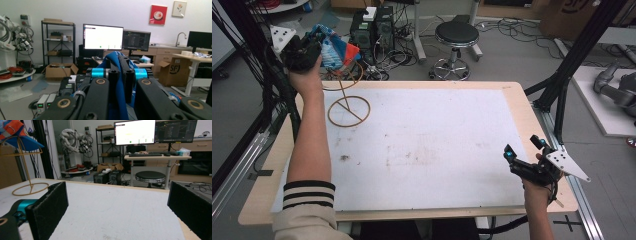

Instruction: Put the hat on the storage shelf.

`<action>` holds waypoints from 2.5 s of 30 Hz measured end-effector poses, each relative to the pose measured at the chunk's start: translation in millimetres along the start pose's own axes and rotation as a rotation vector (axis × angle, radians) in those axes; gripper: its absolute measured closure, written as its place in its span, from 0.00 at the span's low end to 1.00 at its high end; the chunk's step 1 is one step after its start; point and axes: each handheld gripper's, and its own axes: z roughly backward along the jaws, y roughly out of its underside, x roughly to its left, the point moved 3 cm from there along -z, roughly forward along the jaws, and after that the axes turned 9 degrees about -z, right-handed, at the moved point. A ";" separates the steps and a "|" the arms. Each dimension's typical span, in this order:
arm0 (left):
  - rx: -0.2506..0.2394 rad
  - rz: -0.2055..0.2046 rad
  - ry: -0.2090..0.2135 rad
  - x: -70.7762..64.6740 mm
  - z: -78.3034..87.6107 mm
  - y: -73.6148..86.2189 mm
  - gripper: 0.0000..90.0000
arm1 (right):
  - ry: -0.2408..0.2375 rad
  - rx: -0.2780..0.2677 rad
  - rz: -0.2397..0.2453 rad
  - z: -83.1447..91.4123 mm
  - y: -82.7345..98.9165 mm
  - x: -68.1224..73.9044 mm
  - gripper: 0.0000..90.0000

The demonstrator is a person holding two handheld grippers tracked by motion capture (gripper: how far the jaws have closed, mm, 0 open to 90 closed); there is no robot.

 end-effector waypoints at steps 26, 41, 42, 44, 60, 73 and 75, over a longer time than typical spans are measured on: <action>0.044 0.015 -0.066 -2.7 0.1 23.1 0.52 | -0.006 -0.015 0.010 1.4 -0.4 1.2 0.03; -0.029 0.024 -0.011 -12.0 28.1 3.1 0.27 | -0.005 -0.020 0.006 1.8 -0.2 -1.2 0.03; -0.032 0.021 -0.010 -12.9 30.7 1.7 0.24 | -0.004 -0.019 0.002 2.1 0.0 -1.6 0.03; -0.039 0.018 -0.018 -14.2 37.1 -1.0 0.21 | 0.001 -0.022 -0.003 2.5 0.3 -3.2 0.03; -0.101 -0.006 -0.032 -13.6 101.3 -9.4 0.15 | 0.041 -0.044 -0.034 10.8 -2.3 -16.3 0.03; -0.126 -0.024 -0.031 -11.7 156.1 -6.6 0.15 | 0.036 -0.055 -0.028 9.0 -5.6 -15.0 0.03; -0.124 -0.027 -0.029 -12.1 164.7 -3.6 0.15 | 0.032 -0.058 -0.016 7.9 -6.0 -14.6 0.03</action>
